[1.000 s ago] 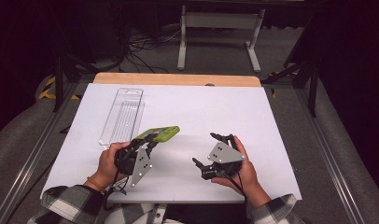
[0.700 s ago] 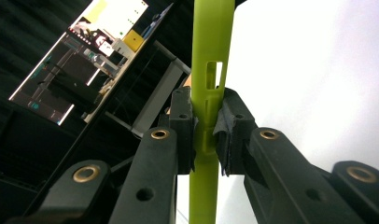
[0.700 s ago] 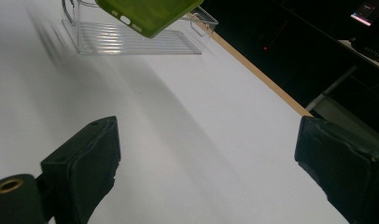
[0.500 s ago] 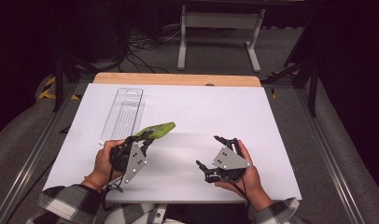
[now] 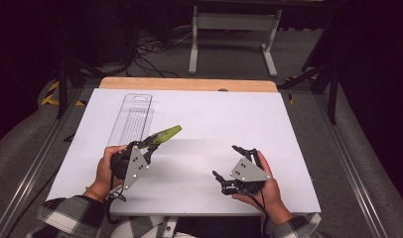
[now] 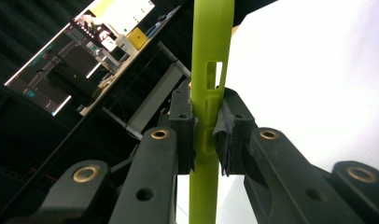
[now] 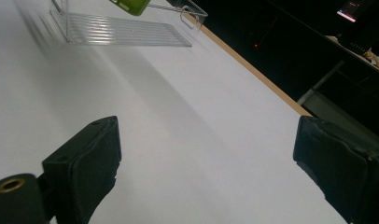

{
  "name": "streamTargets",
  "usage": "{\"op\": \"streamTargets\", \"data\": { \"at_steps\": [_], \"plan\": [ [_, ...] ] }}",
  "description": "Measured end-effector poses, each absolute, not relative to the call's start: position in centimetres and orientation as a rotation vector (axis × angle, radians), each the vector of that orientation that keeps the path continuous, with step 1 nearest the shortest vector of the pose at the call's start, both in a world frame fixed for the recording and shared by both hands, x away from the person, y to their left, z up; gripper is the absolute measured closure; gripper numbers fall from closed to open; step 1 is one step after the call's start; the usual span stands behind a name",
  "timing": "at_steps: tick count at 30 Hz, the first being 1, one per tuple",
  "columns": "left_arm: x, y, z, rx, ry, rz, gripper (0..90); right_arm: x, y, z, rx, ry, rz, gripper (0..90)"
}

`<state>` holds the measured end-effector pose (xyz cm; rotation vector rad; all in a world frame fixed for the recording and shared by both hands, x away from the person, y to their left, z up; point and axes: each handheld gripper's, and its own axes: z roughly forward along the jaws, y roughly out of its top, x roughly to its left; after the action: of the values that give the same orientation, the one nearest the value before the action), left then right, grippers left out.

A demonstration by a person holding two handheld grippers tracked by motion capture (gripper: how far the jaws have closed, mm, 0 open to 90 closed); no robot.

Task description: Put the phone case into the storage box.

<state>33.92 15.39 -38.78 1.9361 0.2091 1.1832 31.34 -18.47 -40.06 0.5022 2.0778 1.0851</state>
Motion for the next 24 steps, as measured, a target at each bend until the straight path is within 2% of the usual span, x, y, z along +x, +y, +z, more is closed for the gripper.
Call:
{"op": "streamTargets", "data": {
  "at_steps": [24],
  "plan": [
    [35.8, 18.8, -37.0, 1.844, 0.354, 1.004, 78.7, 31.7, -18.6, -40.2, 0.511, 2.068, 1.08, 8.3]
  ]
}}
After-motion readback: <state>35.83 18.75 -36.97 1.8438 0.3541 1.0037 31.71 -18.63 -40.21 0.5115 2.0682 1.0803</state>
